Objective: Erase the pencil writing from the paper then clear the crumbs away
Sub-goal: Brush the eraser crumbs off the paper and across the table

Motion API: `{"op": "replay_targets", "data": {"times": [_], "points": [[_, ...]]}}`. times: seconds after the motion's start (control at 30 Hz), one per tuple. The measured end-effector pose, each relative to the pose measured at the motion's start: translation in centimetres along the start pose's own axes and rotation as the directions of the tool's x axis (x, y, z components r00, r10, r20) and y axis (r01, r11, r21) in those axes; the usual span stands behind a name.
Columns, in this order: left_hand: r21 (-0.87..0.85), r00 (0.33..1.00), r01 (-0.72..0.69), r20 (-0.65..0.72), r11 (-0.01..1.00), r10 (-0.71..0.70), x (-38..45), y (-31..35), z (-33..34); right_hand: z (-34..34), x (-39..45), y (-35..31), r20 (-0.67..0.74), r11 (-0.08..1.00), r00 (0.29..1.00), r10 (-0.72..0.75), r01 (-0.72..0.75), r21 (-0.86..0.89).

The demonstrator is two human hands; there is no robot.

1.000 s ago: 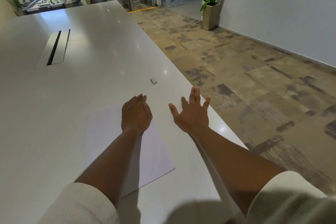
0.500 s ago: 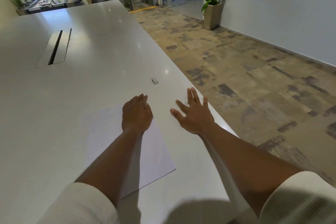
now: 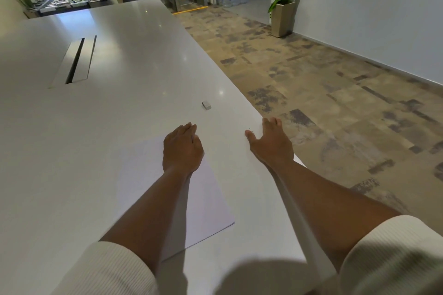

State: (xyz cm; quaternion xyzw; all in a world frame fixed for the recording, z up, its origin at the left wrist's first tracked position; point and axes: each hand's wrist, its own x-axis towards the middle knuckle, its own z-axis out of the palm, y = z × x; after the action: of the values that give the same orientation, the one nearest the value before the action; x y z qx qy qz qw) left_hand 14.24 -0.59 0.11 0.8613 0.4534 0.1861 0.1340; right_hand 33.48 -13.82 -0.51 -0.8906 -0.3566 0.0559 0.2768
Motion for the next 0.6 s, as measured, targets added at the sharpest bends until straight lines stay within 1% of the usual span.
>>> {"op": "replay_targets", "data": {"times": [0.07,0.13,0.23,0.33,0.47,0.6], "points": [[-0.008,1.000,-0.001,-0.006,1.000,0.001,-0.01,-0.09,0.04,0.00,0.13,-0.14,-0.002,1.000,1.000,0.023,-0.023,0.016],[-0.011,1.000,-0.005,-0.012,1.000,0.005,0.02,-0.12,0.11,-0.11,0.15,-0.13,-0.001,1.000,1.000,0.010,-0.010,0.029],[0.001,1.000,-0.010,-0.012,1.000,0.010,0.11,-0.19,0.30,-0.32,-0.09,-0.34,-0.012,0.997,0.998,-0.063,0.063,0.037],[0.004,1.000,-0.006,-0.003,1.000,0.006,0.17,-0.32,0.41,-0.21,-0.18,-0.54,-0.024,0.989,0.990,-0.140,0.139,-0.040],[0.007,1.000,-0.002,-0.003,1.000,0.002,0.18,-0.29,0.44,-0.07,-0.02,-0.56,-0.082,0.992,0.989,-0.123,0.124,0.012],[0.011,1.000,-0.001,0.002,1.000,0.001,0.18,-0.32,0.42,0.37,0.47,-0.55,-0.034,0.962,0.961,-0.273,0.272,-0.040]]}}
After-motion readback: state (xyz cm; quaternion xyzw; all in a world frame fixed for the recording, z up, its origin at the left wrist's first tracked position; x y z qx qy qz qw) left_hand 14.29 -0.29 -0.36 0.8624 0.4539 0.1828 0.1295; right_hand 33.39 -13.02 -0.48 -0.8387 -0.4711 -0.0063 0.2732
